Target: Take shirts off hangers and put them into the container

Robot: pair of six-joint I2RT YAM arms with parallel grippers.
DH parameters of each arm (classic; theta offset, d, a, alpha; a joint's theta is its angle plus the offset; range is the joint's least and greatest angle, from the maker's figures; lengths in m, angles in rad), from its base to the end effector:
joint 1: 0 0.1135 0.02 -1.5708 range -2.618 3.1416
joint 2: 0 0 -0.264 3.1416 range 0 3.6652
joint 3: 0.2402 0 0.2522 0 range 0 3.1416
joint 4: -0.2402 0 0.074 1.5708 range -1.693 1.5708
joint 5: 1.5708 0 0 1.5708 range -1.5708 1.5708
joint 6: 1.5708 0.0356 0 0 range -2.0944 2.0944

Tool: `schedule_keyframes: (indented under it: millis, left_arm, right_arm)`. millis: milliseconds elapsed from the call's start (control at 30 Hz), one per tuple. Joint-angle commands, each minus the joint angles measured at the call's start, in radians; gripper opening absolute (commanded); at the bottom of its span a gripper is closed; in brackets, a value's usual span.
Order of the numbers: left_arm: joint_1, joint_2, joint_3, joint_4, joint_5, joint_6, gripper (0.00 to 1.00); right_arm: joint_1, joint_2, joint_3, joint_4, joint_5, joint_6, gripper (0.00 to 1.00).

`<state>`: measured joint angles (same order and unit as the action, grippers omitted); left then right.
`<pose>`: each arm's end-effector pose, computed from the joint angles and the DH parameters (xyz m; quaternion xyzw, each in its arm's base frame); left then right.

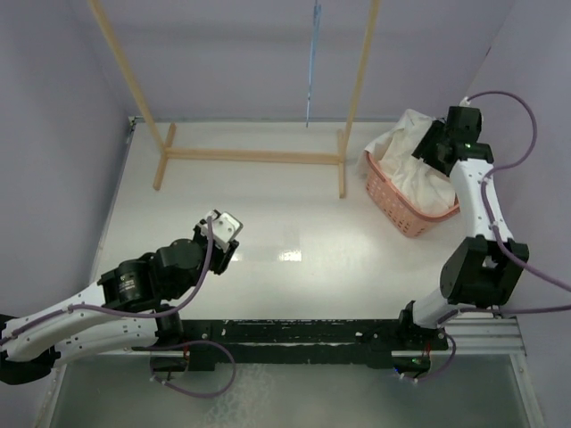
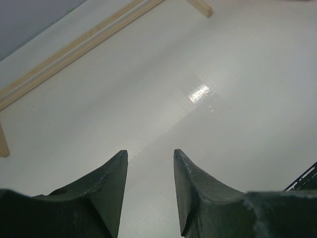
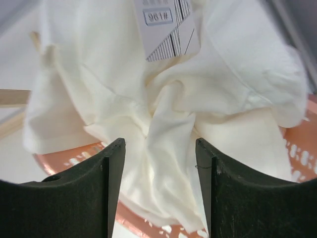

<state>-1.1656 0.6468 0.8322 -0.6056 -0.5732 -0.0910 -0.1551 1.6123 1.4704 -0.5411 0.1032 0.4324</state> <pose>0.0705 -0.1154 0.3343 0.2798 0.7701 -0.1149 0.5616 0.3618 -0.0603 0.3330 0.2823 0.8568 0.0131 0.4312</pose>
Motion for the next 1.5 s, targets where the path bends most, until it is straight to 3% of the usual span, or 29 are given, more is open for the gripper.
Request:
schedule_keyframes:
  millis: [0, 100, 267, 567, 1000, 1200, 1467]
  left_arm:
    - [0.003, -0.023, -0.010, 0.050, 0.006, -0.012, 0.46]
    - [0.006, -0.026, -0.010, 0.051, 0.006, -0.013, 0.46]
    - [0.019, -0.022, -0.011, 0.050, 0.015, -0.018, 0.46]
    - [0.020, -0.046, -0.015, 0.050, 0.003, -0.024, 0.46]
    - [0.027, -0.053, -0.018, 0.055, -0.003, -0.022, 0.47]
    - [0.030, -0.052, -0.019, 0.058, -0.007, -0.020, 0.46]
    - [0.035, -0.052, -0.019, 0.063, -0.007, -0.017, 0.47]
  right_arm:
    - [0.019, -0.165, 0.073, 0.028, 0.067, -0.032, 0.61]
    - [0.040, -0.160, 0.159, 0.004, 0.059, -0.047, 0.61]
    - [0.074, -0.023, 0.292, -0.033, -0.116, -0.022, 0.57]
    - [0.136, 0.080, 0.295, 0.040, -0.246, 0.018, 0.52]
    - [0.170, 0.199, 0.312, 0.037, -0.253, 0.004, 0.51]
    - [0.172, 0.220, 0.288, 0.060, -0.263, -0.001, 0.39]
    - [0.173, 0.238, 0.276, 0.080, -0.282, -0.001, 0.34]
